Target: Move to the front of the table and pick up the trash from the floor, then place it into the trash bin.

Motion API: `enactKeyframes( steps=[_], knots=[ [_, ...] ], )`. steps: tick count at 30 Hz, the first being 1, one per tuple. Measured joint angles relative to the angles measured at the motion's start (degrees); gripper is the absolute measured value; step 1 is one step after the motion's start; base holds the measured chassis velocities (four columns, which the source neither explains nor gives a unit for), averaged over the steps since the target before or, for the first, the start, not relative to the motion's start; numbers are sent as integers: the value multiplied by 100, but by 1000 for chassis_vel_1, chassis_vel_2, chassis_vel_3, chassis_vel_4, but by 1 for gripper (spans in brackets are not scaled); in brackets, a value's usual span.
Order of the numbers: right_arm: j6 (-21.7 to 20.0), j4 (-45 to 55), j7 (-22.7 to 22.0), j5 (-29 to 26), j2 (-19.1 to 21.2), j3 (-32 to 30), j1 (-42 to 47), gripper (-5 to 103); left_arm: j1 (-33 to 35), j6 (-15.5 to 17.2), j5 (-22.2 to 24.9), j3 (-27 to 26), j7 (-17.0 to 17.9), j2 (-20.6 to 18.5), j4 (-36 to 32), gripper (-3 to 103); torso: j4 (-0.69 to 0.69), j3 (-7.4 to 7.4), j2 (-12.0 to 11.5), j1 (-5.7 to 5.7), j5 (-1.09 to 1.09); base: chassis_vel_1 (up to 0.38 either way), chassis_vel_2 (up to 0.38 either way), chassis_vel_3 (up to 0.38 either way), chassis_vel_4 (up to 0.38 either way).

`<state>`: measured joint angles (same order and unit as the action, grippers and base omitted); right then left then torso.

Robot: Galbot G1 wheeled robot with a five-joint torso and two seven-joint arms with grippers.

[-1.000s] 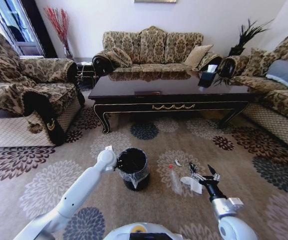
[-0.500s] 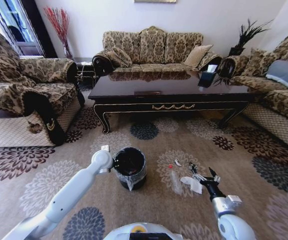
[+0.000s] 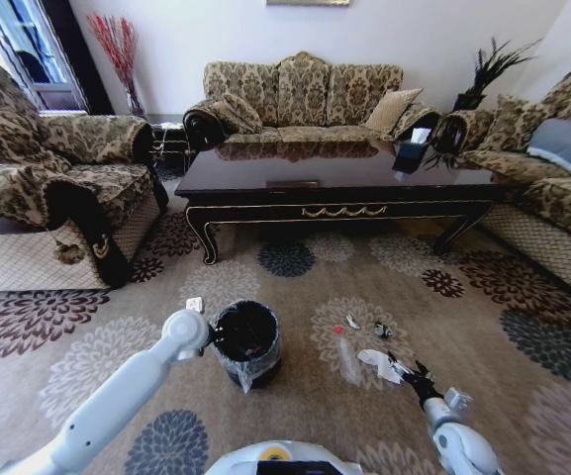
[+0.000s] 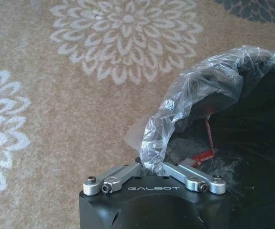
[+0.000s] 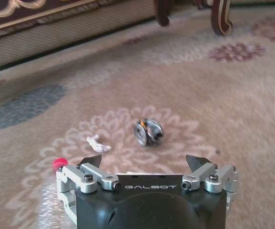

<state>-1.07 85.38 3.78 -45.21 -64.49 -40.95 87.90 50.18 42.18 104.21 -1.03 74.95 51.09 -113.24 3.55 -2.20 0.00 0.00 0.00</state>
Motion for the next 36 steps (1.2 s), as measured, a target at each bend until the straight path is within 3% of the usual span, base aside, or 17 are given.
enactKeyframes(
  steps=[4,8,11,14,22,29,33,36],
  knots=[
    [-17,-321,92,-212,27,46,-158,96,96,-2,37,-89,0,-82,-72,0,0,0,0,0,1,0,0,0,0],
    [-21,-606,211,-293,37,99,-282,85,135,-3,56,-137,0,-116,-89,0,0,0,0,0,0,0,0,0,0],
    [-19,-815,272,-268,35,149,-378,83,136,-5,61,-139,-1,-115,-96,0,0,0,0,0,1,0,0,0,0],
    [-8,-1038,357,-177,21,190,-454,74,135,-6,64,-120,-1,-82,-100,0,0,0,0,0,1,0,0,0,0],
    [14,-1308,421,-50,-4,241,-555,70,62,-6,85,-28,-2,-64,-96,0,0,0,0,0,0,0,0,0,0],
    [21,-1449,467,98,-15,374,-663,52,-84,-6,109,109,-3,-16,-34,0,0,0,0,0,1,0,0,0,0],
    [20,-1517,467,175,-27,436,-729,57,-98,-6,109,135,-3,17,-29,0,0,0,0,0,0,0,0,0,0],
    [20,-1610,467,240,-25,474,-790,51,-102,-5,108,142,-3,32,-12,0,0,0,0,0,1,0,0,0,0]
  ],
)
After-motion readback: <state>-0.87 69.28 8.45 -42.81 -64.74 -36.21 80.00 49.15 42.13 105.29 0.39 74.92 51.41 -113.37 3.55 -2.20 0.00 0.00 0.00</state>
